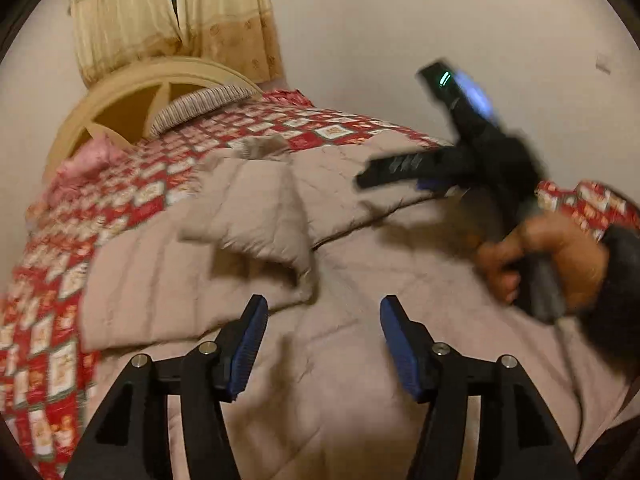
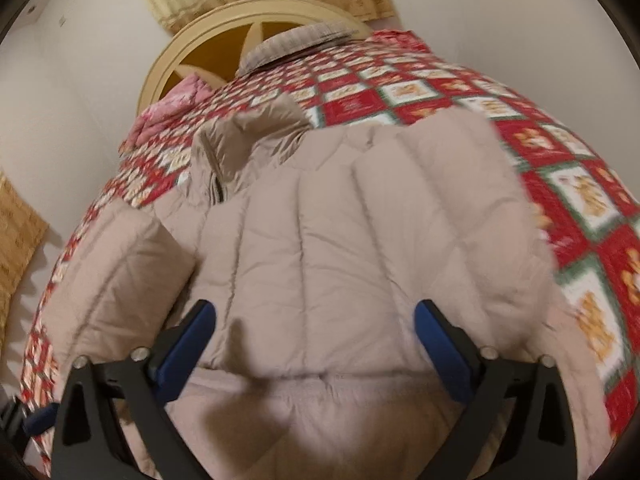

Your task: Fold large clothes

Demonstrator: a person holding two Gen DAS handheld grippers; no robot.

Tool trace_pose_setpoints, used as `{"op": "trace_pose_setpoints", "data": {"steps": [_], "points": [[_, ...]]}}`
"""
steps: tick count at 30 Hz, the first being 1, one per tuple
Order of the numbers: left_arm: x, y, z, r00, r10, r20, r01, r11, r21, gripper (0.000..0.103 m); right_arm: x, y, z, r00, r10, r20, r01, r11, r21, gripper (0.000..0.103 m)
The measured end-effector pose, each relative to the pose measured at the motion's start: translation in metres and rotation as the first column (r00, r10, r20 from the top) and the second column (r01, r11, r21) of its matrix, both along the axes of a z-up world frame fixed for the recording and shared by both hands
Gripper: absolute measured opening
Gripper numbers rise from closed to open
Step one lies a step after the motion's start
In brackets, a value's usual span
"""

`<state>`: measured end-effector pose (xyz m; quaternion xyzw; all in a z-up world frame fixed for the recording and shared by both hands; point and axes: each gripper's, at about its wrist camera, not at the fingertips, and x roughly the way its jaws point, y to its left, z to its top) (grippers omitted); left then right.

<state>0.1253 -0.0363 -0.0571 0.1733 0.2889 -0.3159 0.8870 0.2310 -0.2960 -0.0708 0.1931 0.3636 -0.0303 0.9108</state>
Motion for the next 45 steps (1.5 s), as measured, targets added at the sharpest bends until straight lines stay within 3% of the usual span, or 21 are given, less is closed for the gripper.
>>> {"op": "trace_pose_setpoints", "data": {"steps": [3, 5, 7, 10, 12, 13, 15, 17, 18, 21, 24, 27, 30, 31, 32, 34, 37, 41, 45], "points": [[0.001, 0.037, -0.008, 0.995, 0.084, -0.053, -0.087, 0.994, -0.058, 0.061, -0.03, 0.027, 0.036, 0.99, 0.076, 0.117, -0.074, 0.997, -0.019, 0.097], [0.014, 0.072, -0.014, 0.969, 0.212, -0.13, -0.229, 0.964, -0.137, 0.061, -0.041, 0.06, 0.056, 0.971, 0.172, 0.166, -0.158, 0.983, -0.097, 0.103], [0.032, 0.101, -0.019, 0.915, 0.344, -0.212, -0.384, 0.904, -0.189, 0.061, -0.042, 0.103, 0.069, 0.945, 0.276, 0.173, -0.238, 0.947, -0.214, 0.103], [0.055, 0.142, -0.029, 0.803, 0.512, -0.306, -0.582, 0.783, -0.218, 0.061, -0.027, 0.157, 0.064, 0.923, 0.372, 0.098, -0.325, 0.89, -0.319, 0.103], [0.062, 0.154, -0.037, 0.752, 0.569, -0.332, -0.646, 0.738, -0.197, 0.061, -0.017, 0.181, 0.048, 0.927, 0.375, 0.02, -0.335, 0.851, -0.405, 0.103], [0.062, 0.156, -0.041, 0.747, 0.567, -0.346, -0.649, 0.734, -0.2, 0.061, -0.01, 0.188, 0.037, 0.934, 0.356, -0.031, -0.329, 0.825, -0.46, 0.103], [0.062, 0.156, -0.044, 0.752, 0.556, -0.354, -0.645, 0.731, -0.223, 0.061, -0.002, 0.188, 0.024, 0.944, 0.319, -0.082, -0.312, 0.788, -0.531, 0.1], [0.063, 0.156, -0.045, 0.752, 0.555, -0.355, -0.647, 0.724, -0.239, 0.061, 0.001, 0.162, 0.018, 0.975, 0.208, -0.077, -0.213, 0.782, -0.586, 0.095], [0.064, 0.159, -0.046, 0.751, 0.554, -0.359, -0.649, 0.721, -0.244, 0.061, 0.003, 0.135, 0.016, 0.991, 0.113, -0.076, -0.136, 0.809, -0.572, 0.095], [0.065, 0.158, -0.046, 0.749, 0.554, -0.364, -0.651, 0.717, -0.249, 0.061, -0.005, 0.069, 0.009, 0.993, -0.037, -0.109, -0.017, 0.893, -0.451, 0.095], [0.065, 0.16, -0.049, 0.753, 0.552, -0.357, -0.645, 0.724, -0.242, 0.064, -0.026, 0.021, 0.0, 0.979, -0.145, -0.14, 0.079, 0.915, -0.396, 0.095], [0.067, 0.16, -0.048, 0.756, 0.552, -0.352, -0.642, 0.73, -0.235, 0.066, -0.052, -0.007, 0.009, 0.97, -0.227, -0.092, 0.189, 0.933, -0.307, 0.095], [0.065, 0.157, -0.039, 0.753, 0.569, -0.33, -0.646, 0.736, -0.205, 0.066, -0.063, -0.004, 0.029, 0.977, -0.213, -0.006, 0.204, 0.94, -0.272, 0.093], [0.065, 0.154, -0.032, 0.758, 0.571, -0.315, -0.64, 0.743, -0.193, 0.066, -0.062, 0.001, 0.039, 0.983, -0.183, 0.031, 0.185, 0.945, -0.271, 0.088], [0.064, 0.15, -0.021, 0.778, 0.558, -0.289, -0.618, 0.761, -0.194, 0.066, -0.058, 0.008, 0.048, 0.988, -0.143, 0.063, 0.154, 0.95, -0.27, 0.081], [0.065, 0.145, -0.002, 0.804, 0.54, -0.25, -0.59, 0.779, -0.213, 0.066, -0.037, 0.024, 0.059, 0.995, -0.06, 0.085, 0.08, 0.961, -0.265, 0.08], [0.082, 0.133, 0.029, 0.836, 0.51, -0.203, -0.547, 0.805, -0.23, 0.068, 0.0, 0.037, 0.059, 0.997, 0.035, 0.065, -0.019, 0.971, -0.238, 0.078], [0.131, 0.113, 0.048, 0.843, 0.513, -0.161, -0.537, 0.823, -0.186, 0.069, 0.038, 0.053, 0.035, 0.994, 0.106, -0.025, -0.109, 0.97, -0.219, 0.077], [0.175, 0.094, 0.041, 0.828, 0.535, -0.169, -0.558, 0.818, -0.139, 0.069, 0.05, 0.05, -0.002, 0.989, 0.087, -0.116, -0.113, 0.965, -0.235, 0.076]]}}
